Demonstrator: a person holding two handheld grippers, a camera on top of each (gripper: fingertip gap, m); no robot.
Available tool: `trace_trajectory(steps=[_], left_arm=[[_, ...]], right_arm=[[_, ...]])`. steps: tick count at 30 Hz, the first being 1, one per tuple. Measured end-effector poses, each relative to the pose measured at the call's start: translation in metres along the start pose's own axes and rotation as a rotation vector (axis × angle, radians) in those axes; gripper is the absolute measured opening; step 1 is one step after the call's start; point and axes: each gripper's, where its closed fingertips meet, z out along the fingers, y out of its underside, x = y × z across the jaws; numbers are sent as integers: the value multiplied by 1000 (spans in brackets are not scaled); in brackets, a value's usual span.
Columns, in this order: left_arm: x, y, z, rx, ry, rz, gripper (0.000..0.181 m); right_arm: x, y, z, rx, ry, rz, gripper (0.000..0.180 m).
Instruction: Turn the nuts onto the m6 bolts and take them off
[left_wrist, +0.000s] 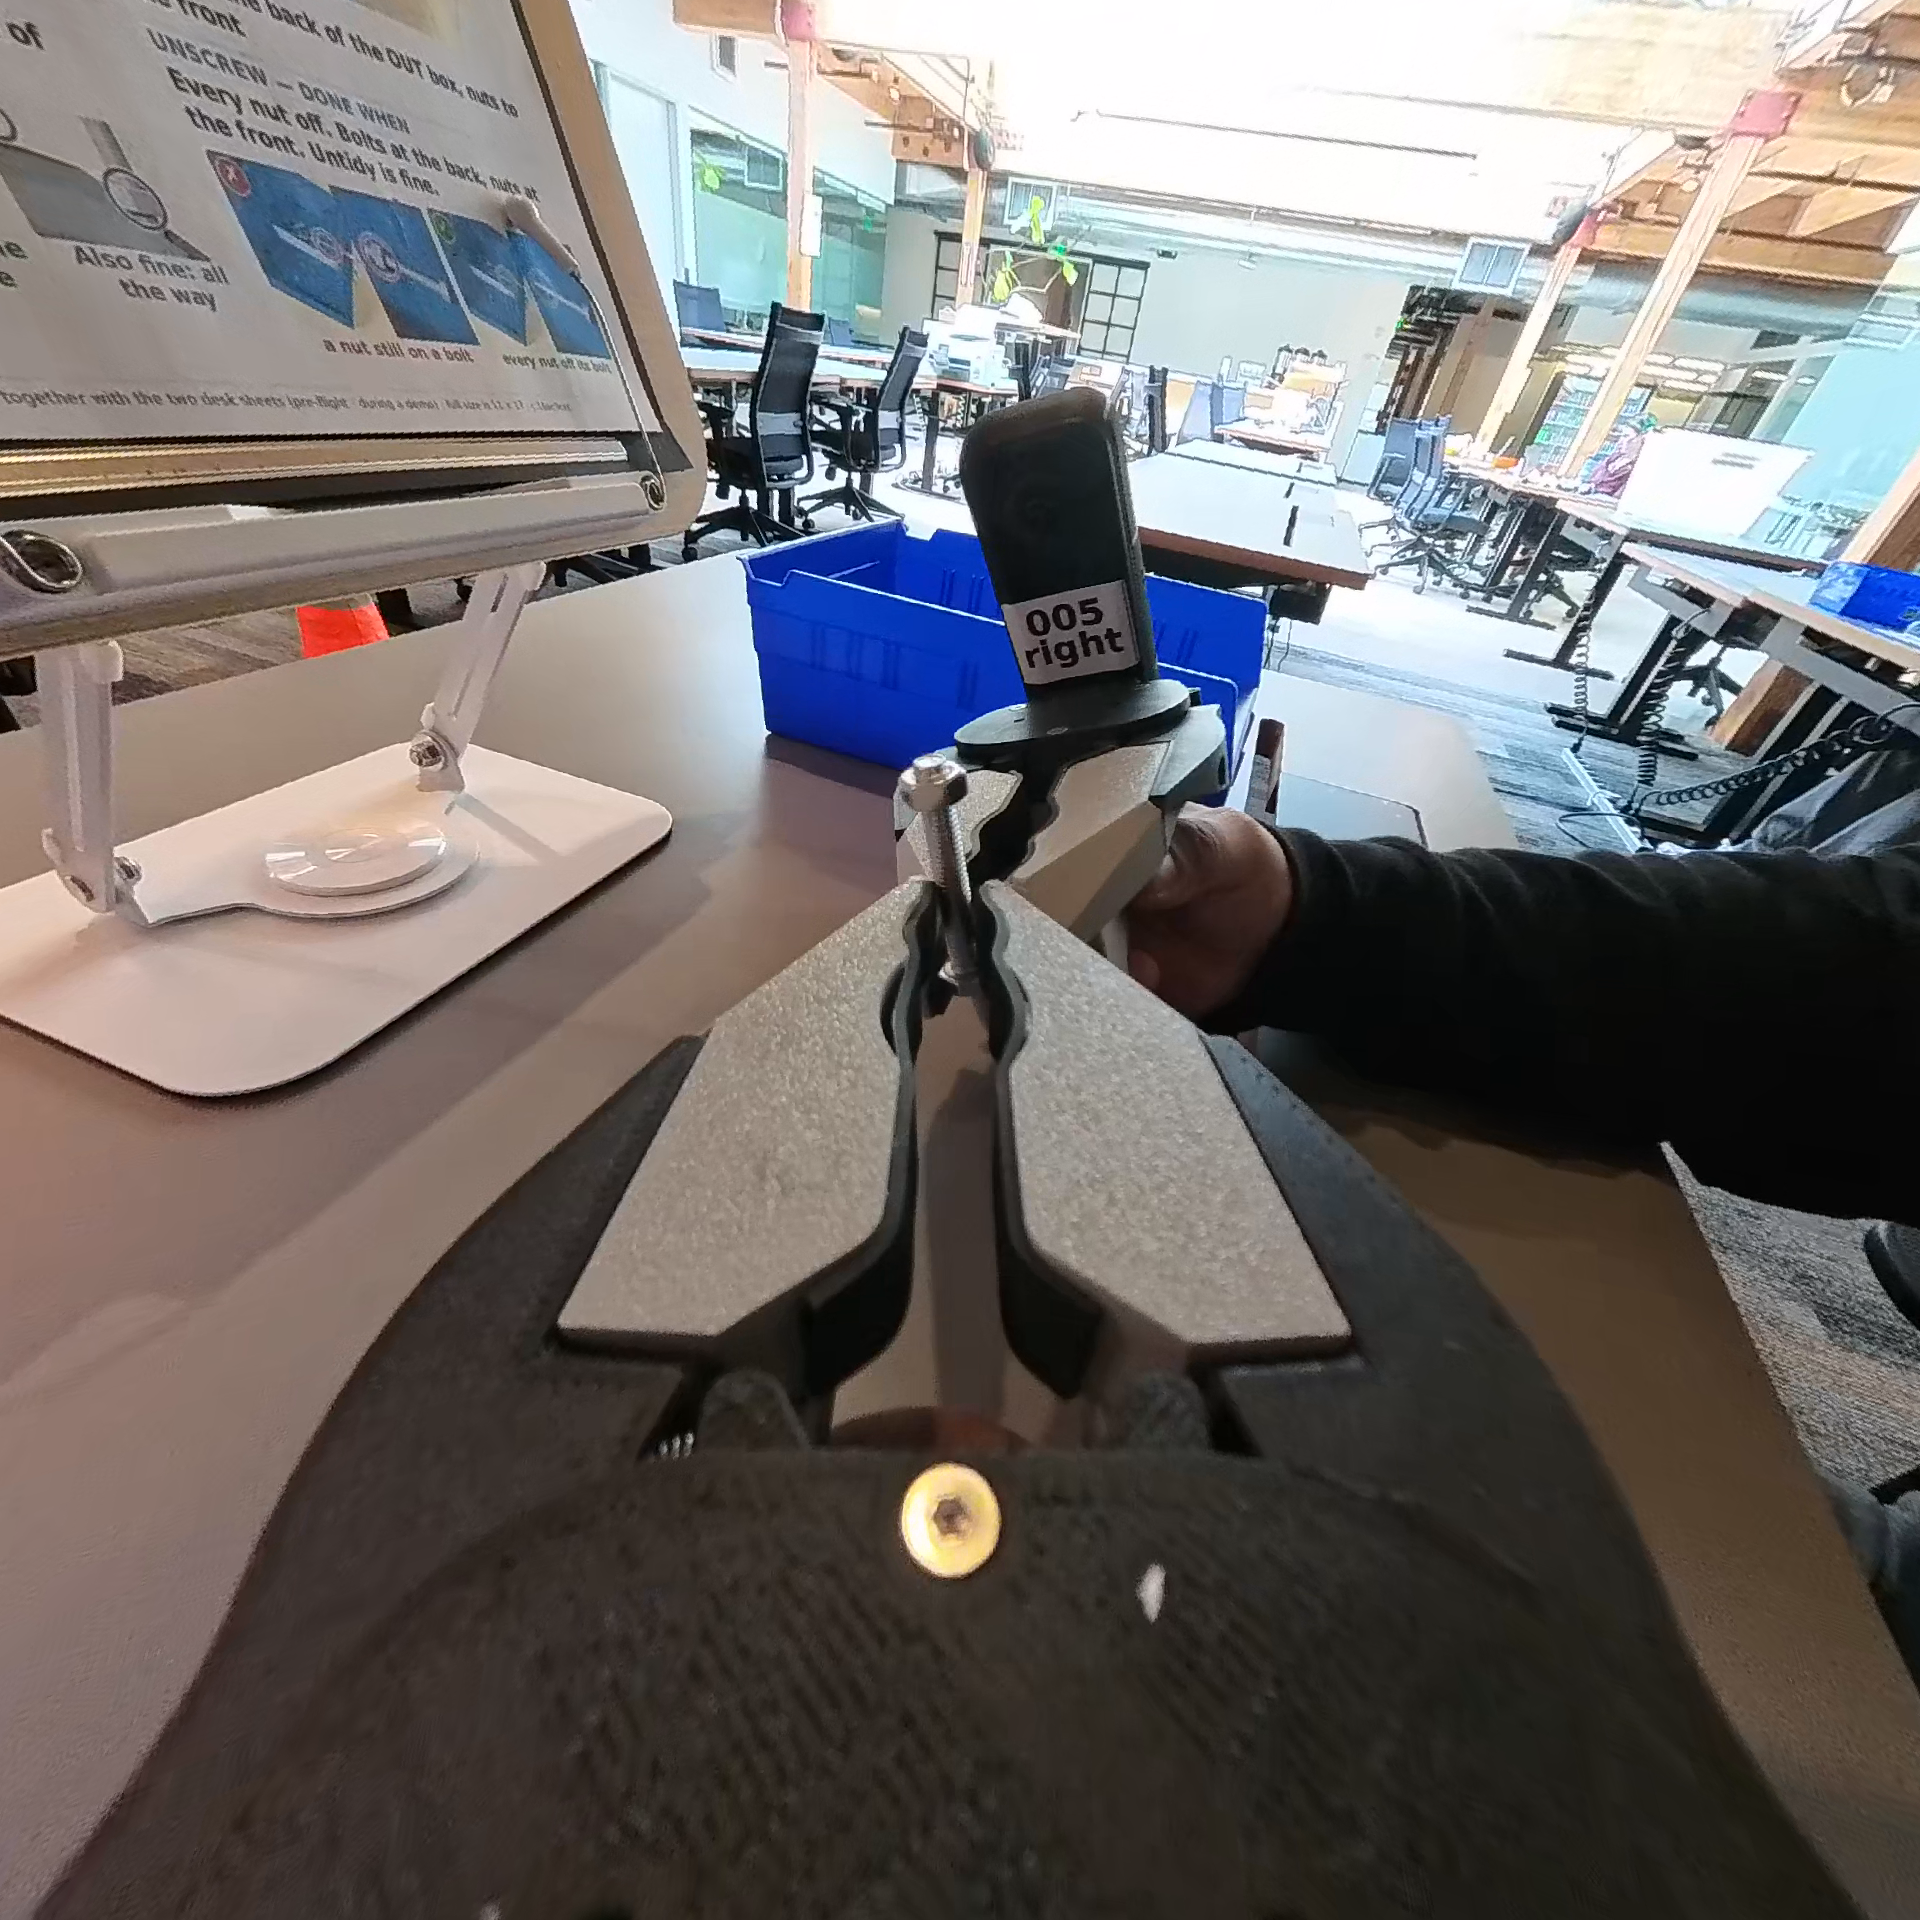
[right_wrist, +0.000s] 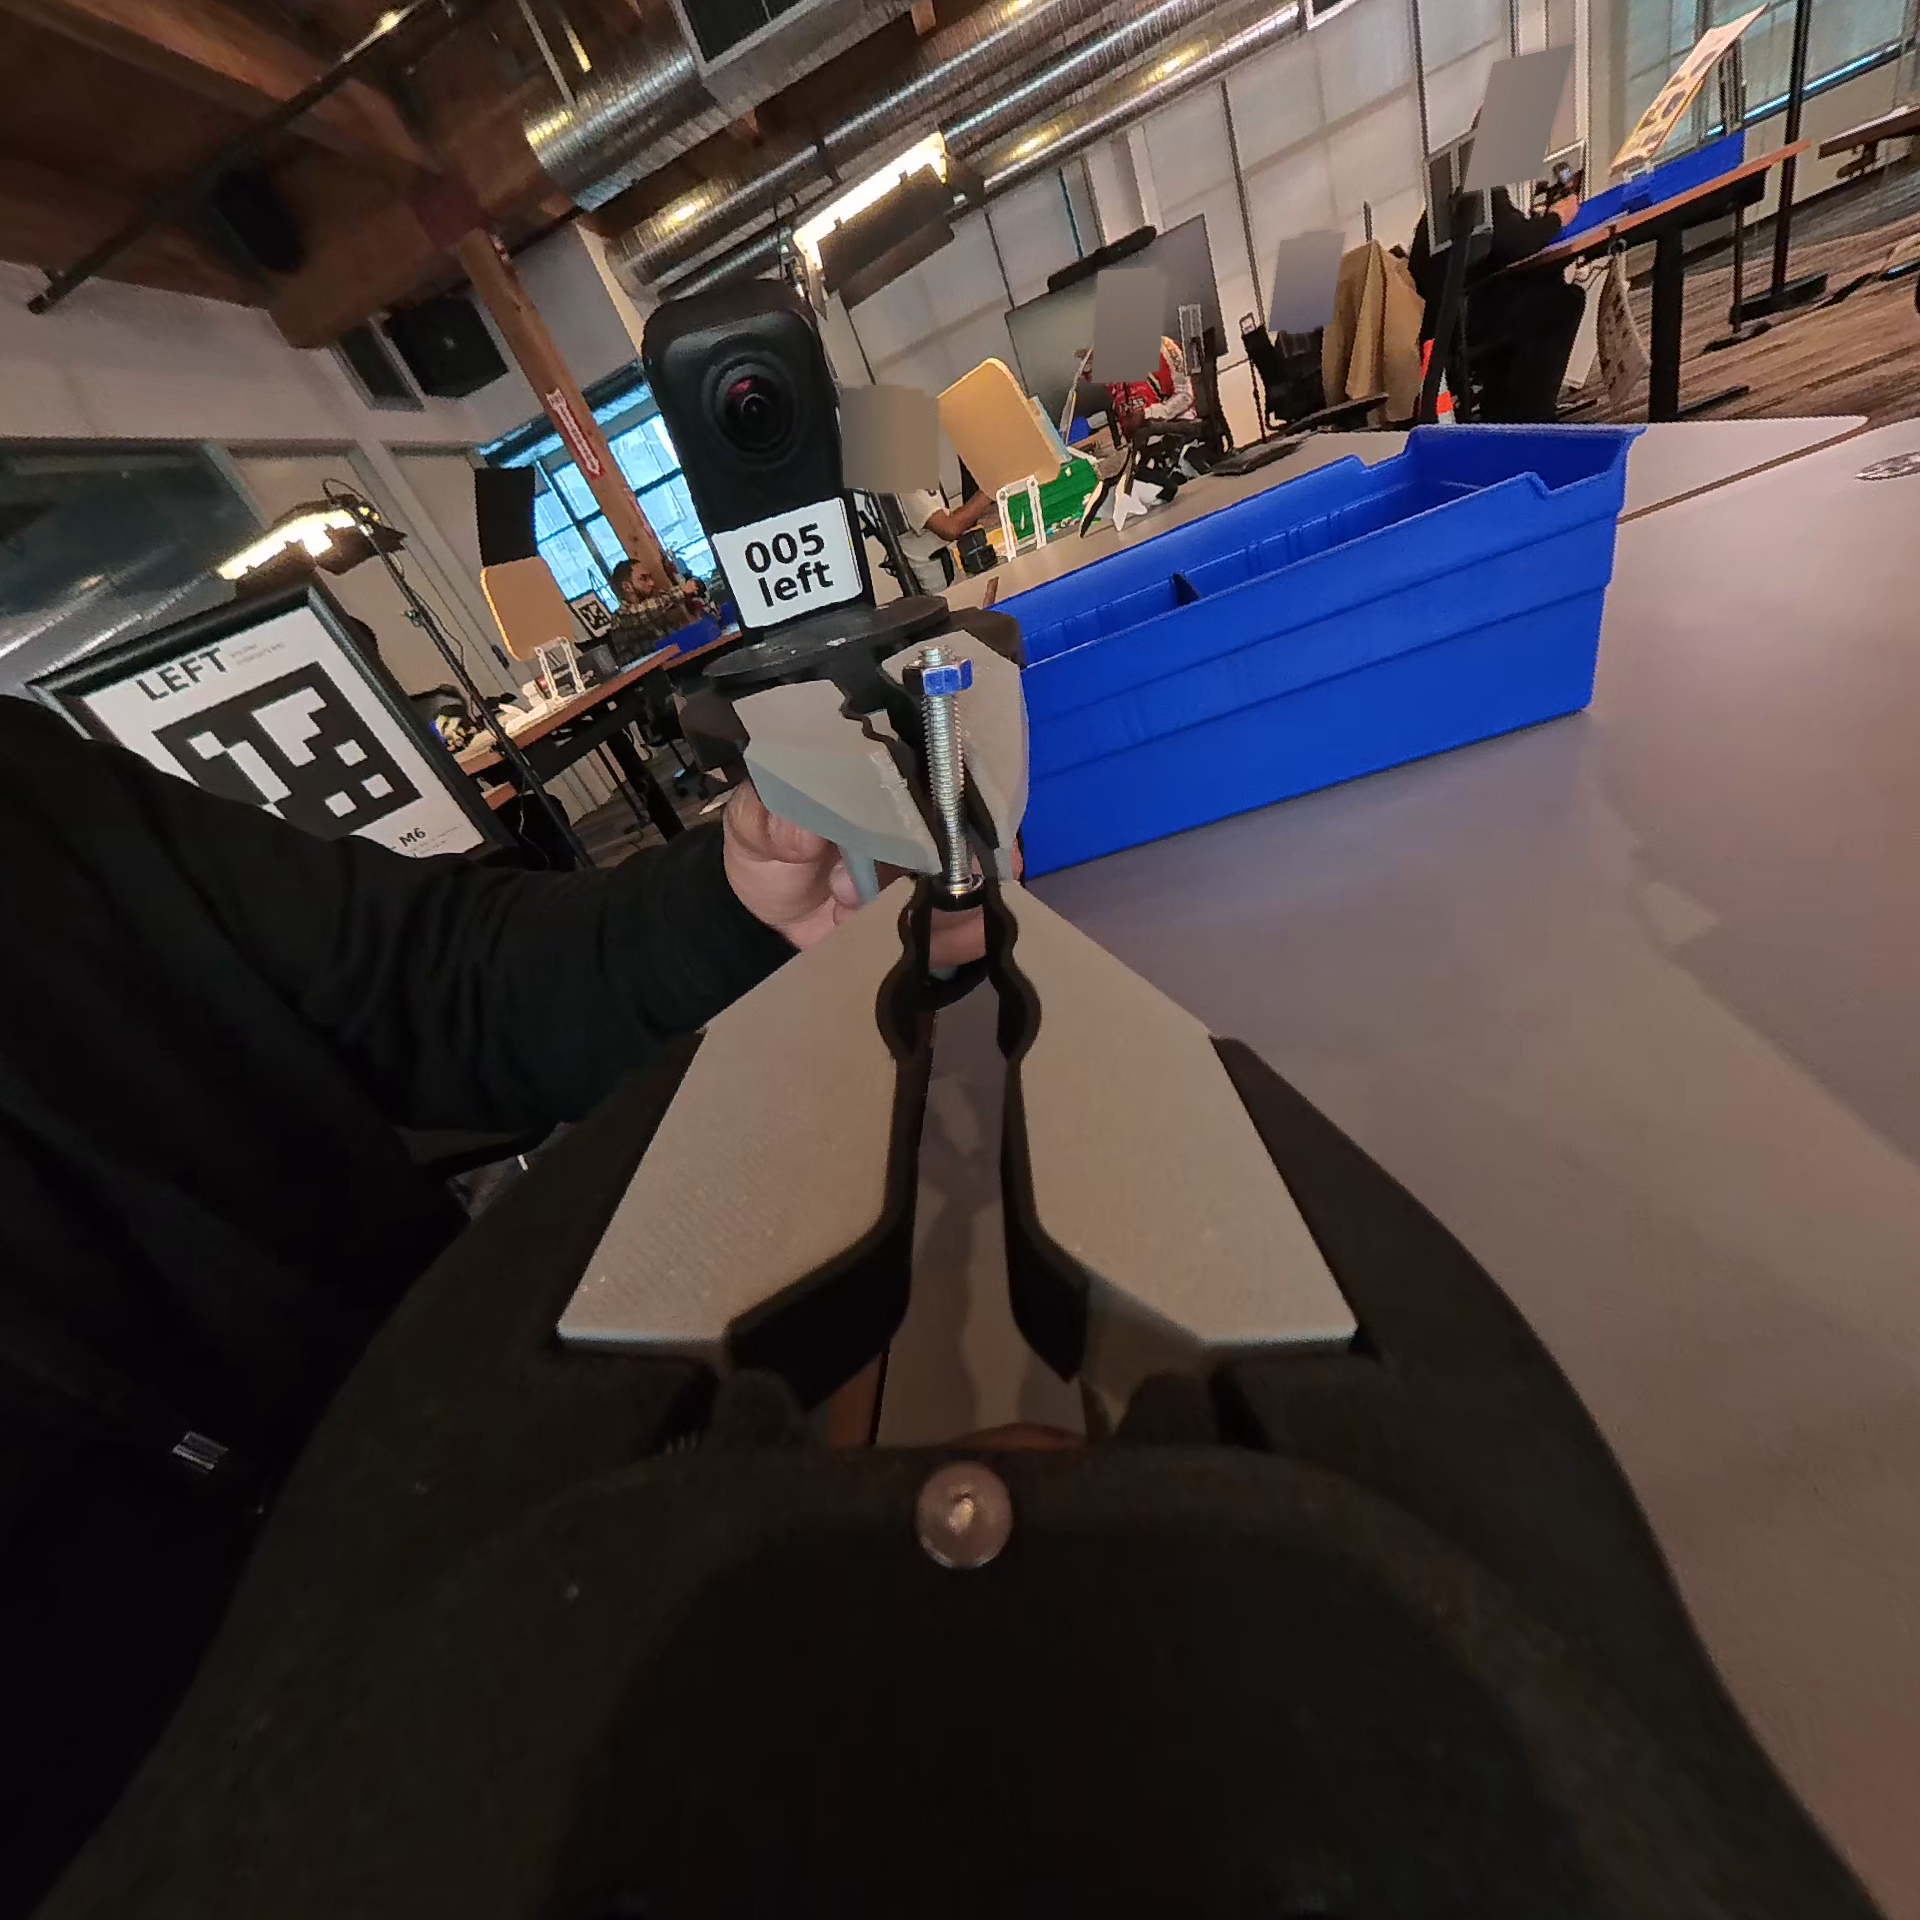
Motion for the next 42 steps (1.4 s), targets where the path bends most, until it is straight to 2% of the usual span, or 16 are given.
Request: trace_trajectory(steps=[11, 16, 22, 31, 42], left_arm=[[-1, 1, 0, -7, -6, -2, 3], [0, 3, 1, -36, -53, 80, 2], [-2, 9, 2, -67, -51, 74, 2], [-8, 17, 3, -98, -54, 36, 2], [1, 32, 10, -154, -7, 39, 2]], right_arm=[[1, 2, 1, -10, 5, -1, 6], [3, 3, 1, -11, 14, 2, 7], [6, 8, -1, -47, 17, 16, 8], [16, -3, -22, -105, 172, -156, 19], [-2, -6, -13, -103, 131, -256, 22]])
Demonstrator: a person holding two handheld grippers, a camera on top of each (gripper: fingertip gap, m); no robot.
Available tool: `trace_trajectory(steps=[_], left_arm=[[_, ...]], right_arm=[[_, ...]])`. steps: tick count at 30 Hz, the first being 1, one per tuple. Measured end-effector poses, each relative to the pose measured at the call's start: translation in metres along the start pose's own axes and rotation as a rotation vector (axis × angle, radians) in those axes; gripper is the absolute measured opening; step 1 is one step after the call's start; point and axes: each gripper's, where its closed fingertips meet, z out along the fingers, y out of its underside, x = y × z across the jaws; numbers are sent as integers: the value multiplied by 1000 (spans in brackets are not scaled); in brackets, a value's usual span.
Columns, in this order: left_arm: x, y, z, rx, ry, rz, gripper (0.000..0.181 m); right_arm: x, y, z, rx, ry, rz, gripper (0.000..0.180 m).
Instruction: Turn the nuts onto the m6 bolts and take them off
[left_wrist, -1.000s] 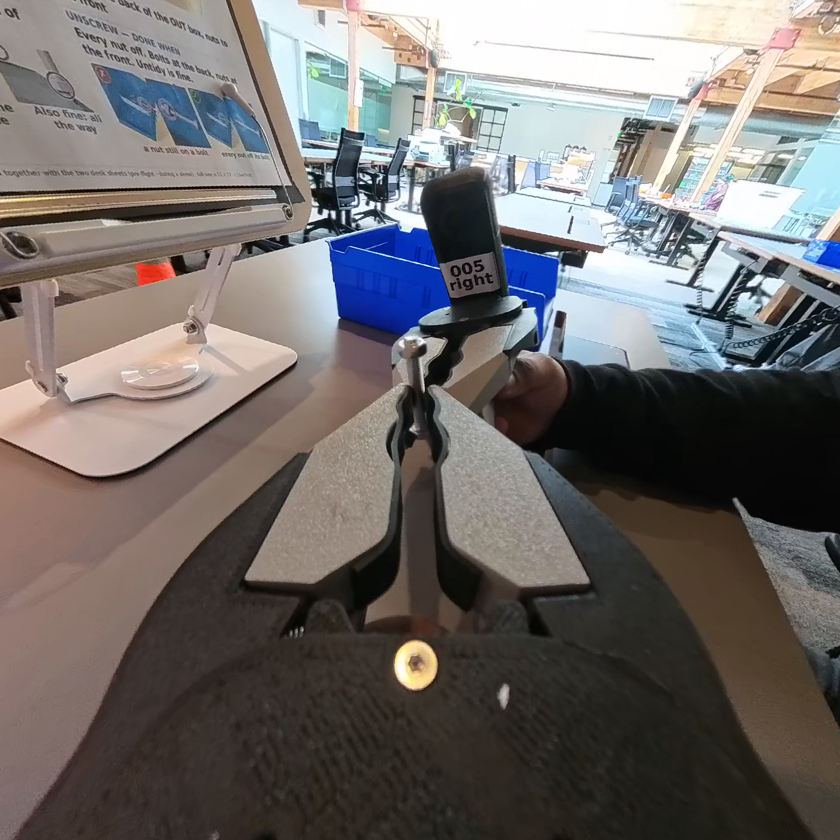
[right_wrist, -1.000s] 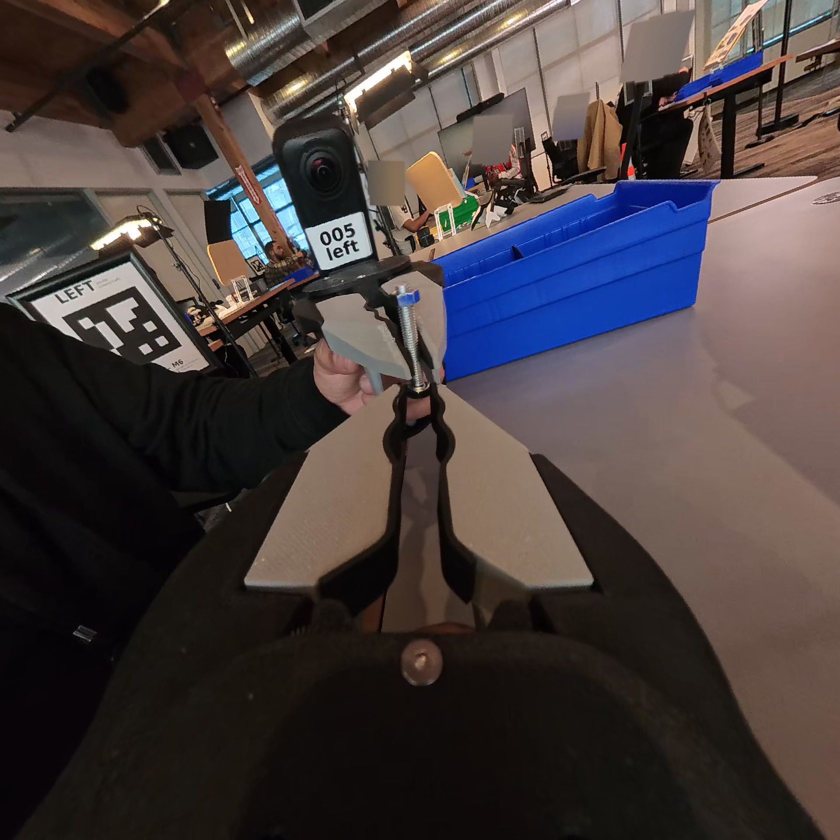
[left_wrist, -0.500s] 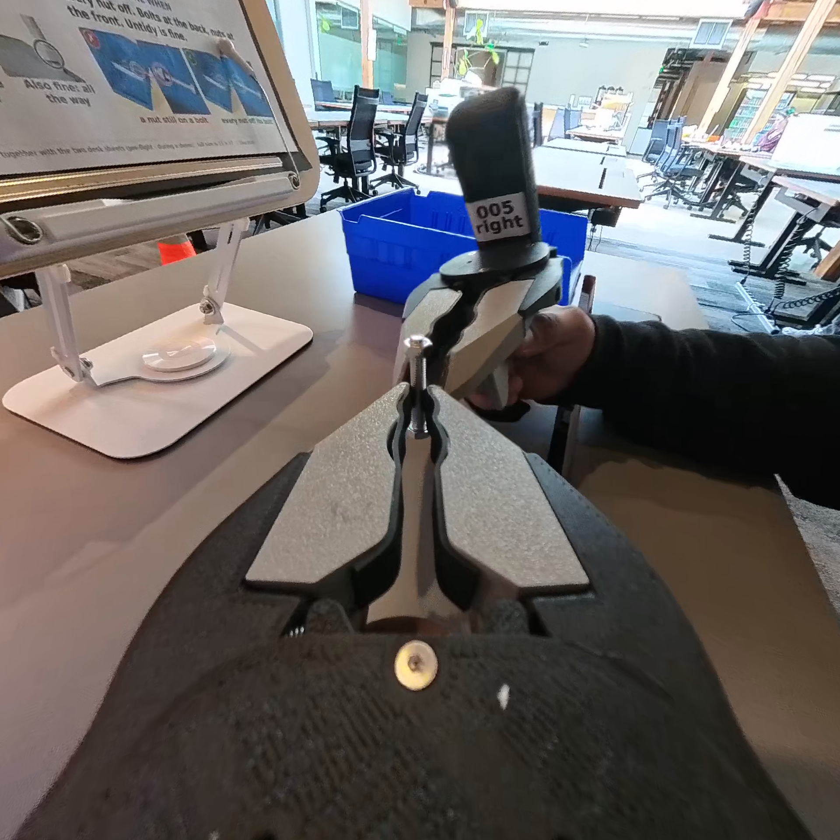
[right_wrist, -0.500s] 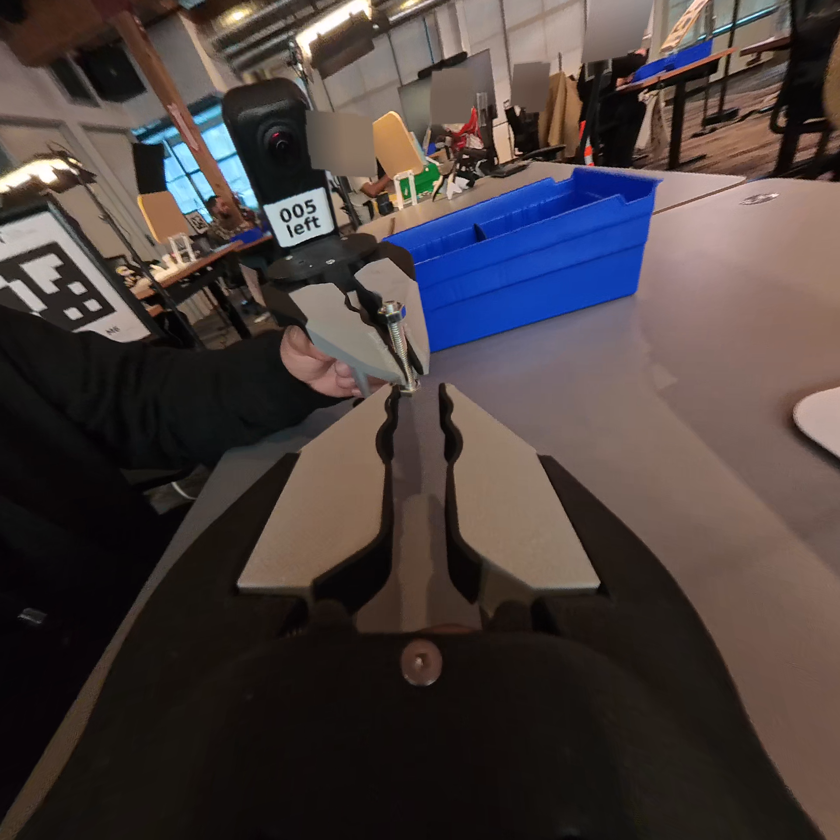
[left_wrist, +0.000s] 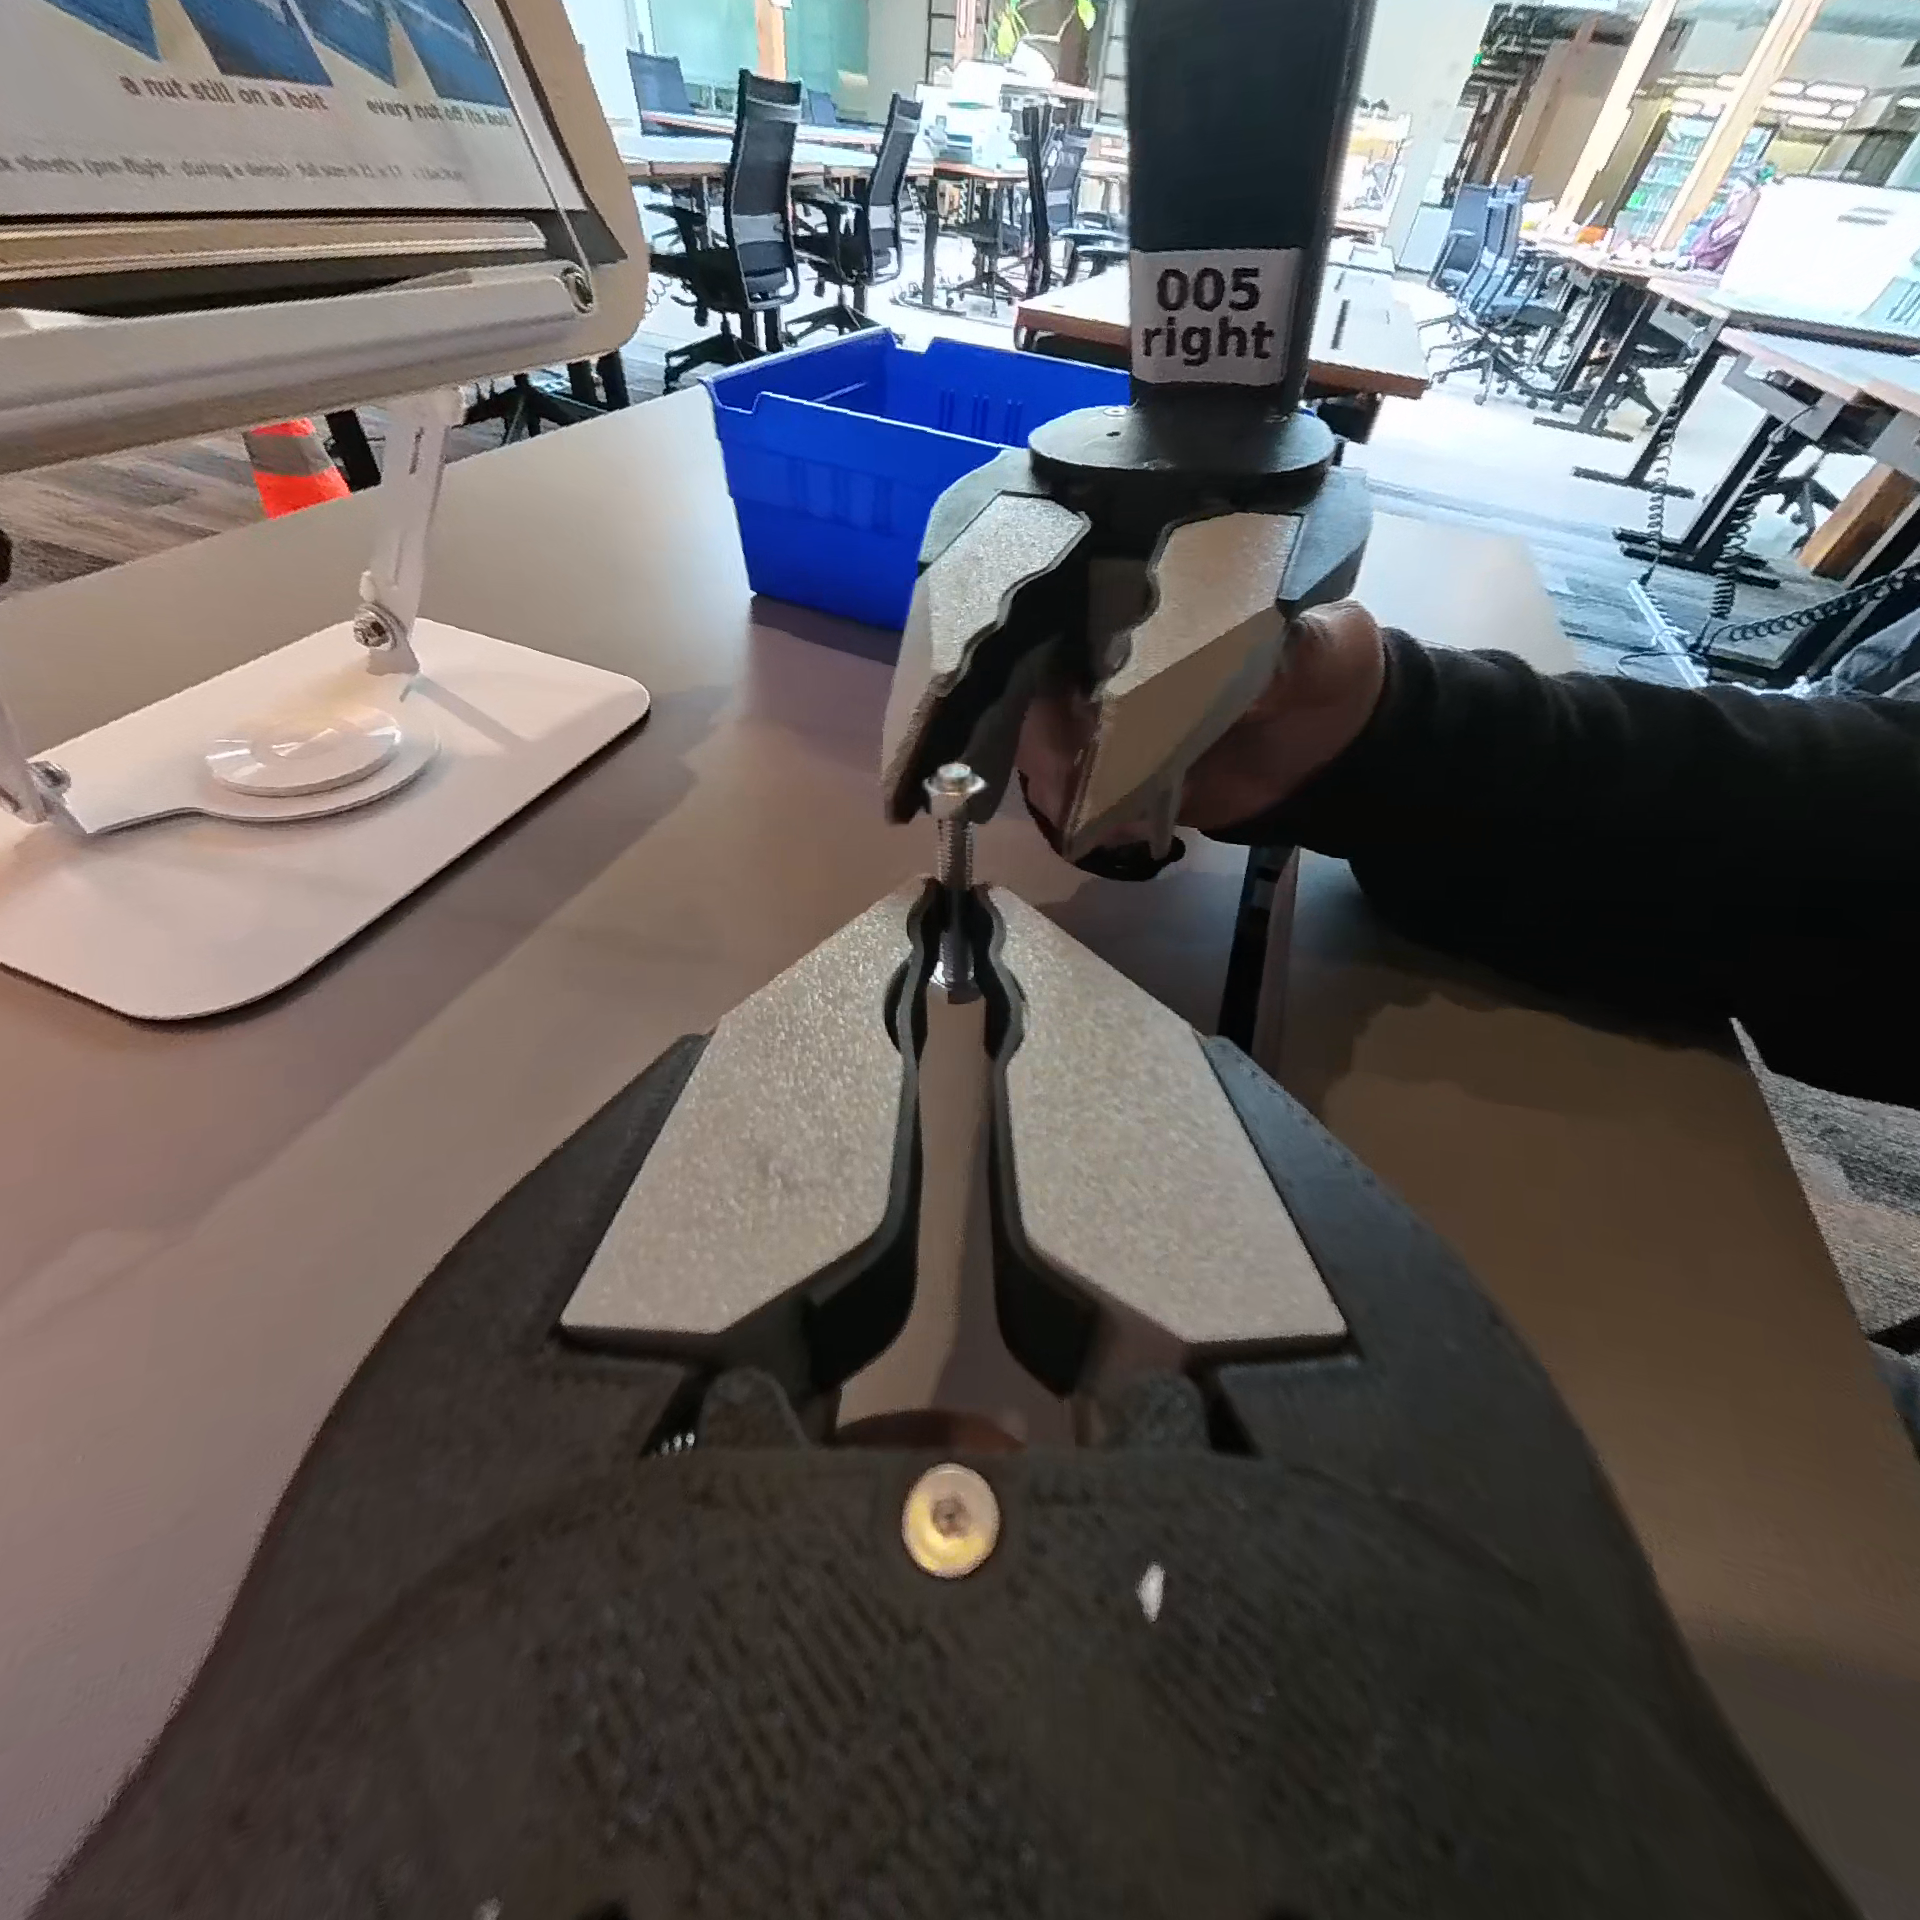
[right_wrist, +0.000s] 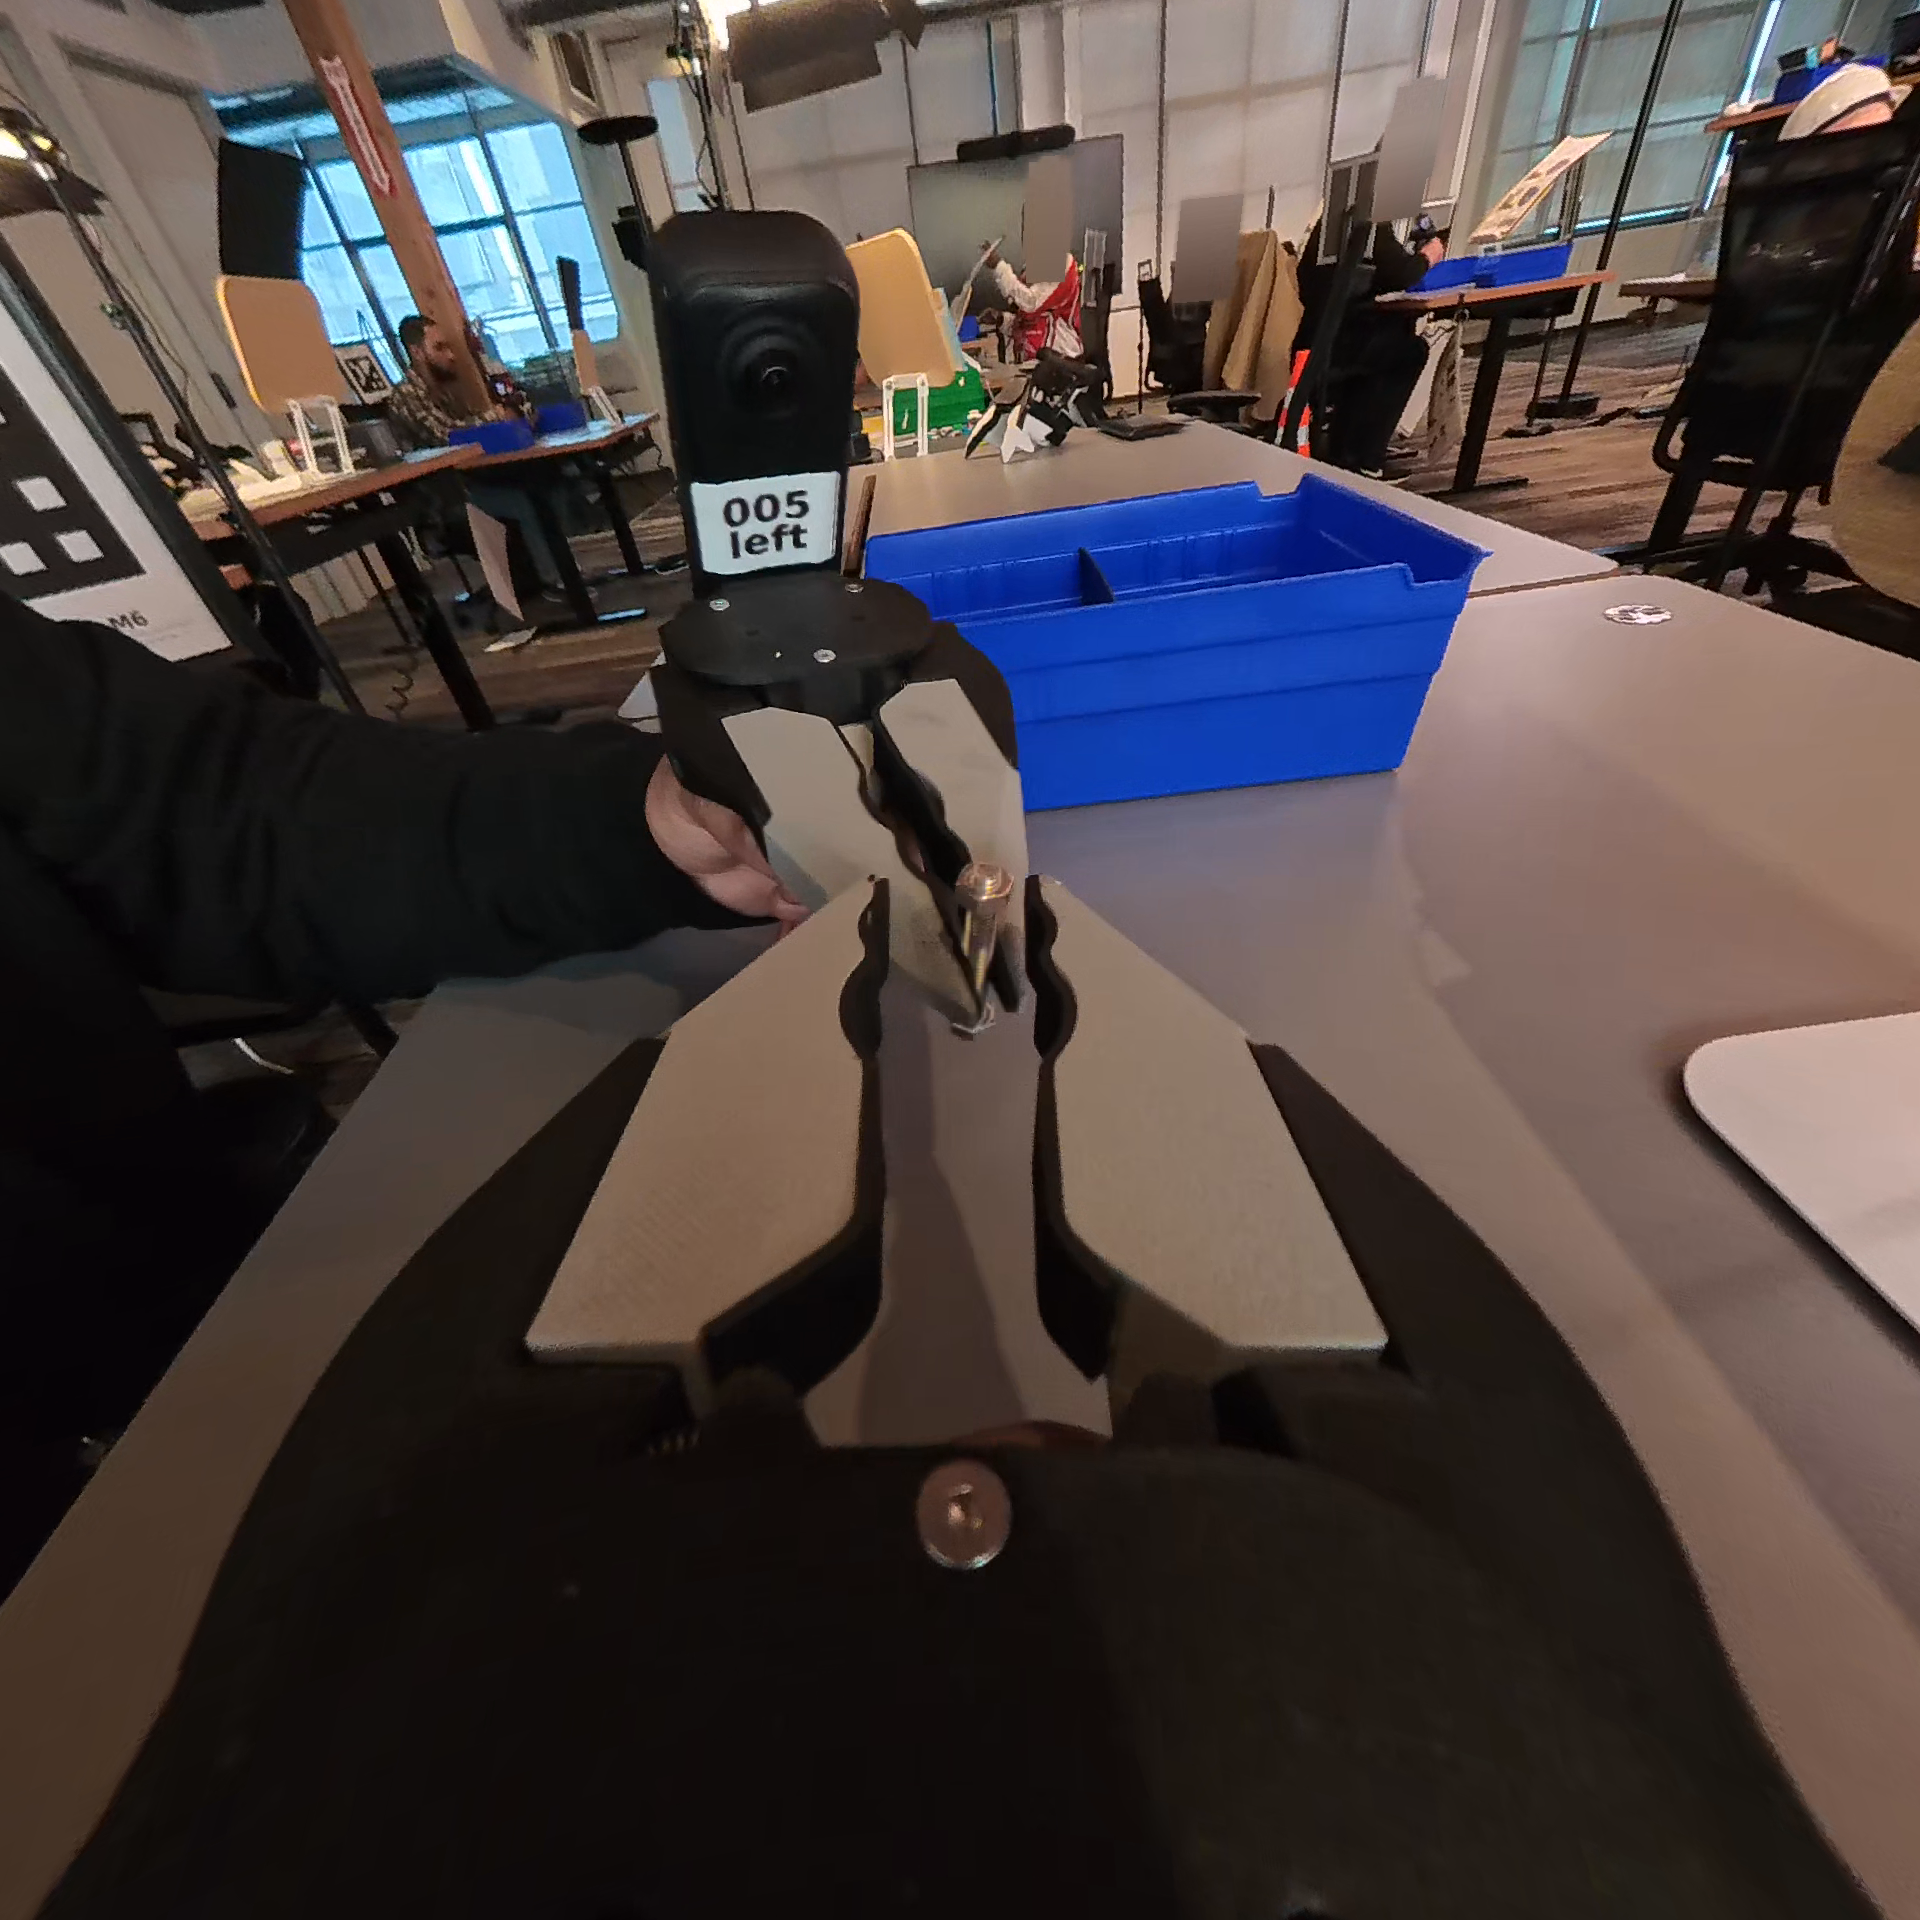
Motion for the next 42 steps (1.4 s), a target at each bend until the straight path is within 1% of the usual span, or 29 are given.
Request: trace_trajectory(steps=[4, 7, 9, 11, 14, 16, 18, 20, 21, 23, 26, 29, 33, 35, 38, 40, 42], left_arm=[[-6, -3, -4, 13, -28, -7, 2], [-12, -6, -8, 29, -42, -26, 2], [-12, -7, -9, 37, -32, -41, 2], [-10, -6, -8, 31, -21, -38, 2], [-2, -3, -4, 14, 7, -21, 2], [-1, 0, -1, -4, 1, -5, 2], [-2, 0, -1, -10, -16, 6, 2], [-5, -1, -3, -2, -26, 0, 2], [-7, -2, -4, 3, -32, -7, 2], [-12, -3, -6, 13, -47, -26, 2], [-12, -4, -7, 22, -36, -42, 2], [-5, -4, -5, 20, -13, -20, 2], [3, 0, 0, -14, 9, 13, 2], [-2, 0, -1, -16, -24, 22, 2], [-9, -3, -5, 7, -46, -1, 2], [-13, -3, -7, 9, -53, -27, 2], [-15, -4, -8, 18, -51, -37, 2]], right_arm=[[-1, 0, -1, 0, -8, 6, 22], [-8, -2, -3, 10, -50, 0, 11], [-7, -3, -3, 8, -36, -10, 10], [2, -1, -3, -4, 14, -3, 14], [8, -1, -1, 8, 39, 26, 30], [4, -2, 0, 15, 17, 28, 31], [-2, -1, 1, 4, -14, 20, 27], [-3, -2, 0, 1, -17, 14, 29], [-3, -2, -1, 2, -18, 12, 28], [-10, -5, -6, 19, -69, 9, 4], [-4, -12, -8, 52, -33, 27, 16], [9, -8, -7, 39, 38, 54, 31], [2, -4, 1, 25, -5, 66, 34], [-5, -1, 3, -3, -40, 56, 29], [-5, -2, 1, -7, -30, 39, 33], [-14, -6, -3, 15, -93, 35, 6], [-9, -10, -4, 43, -65, 47, 17]])
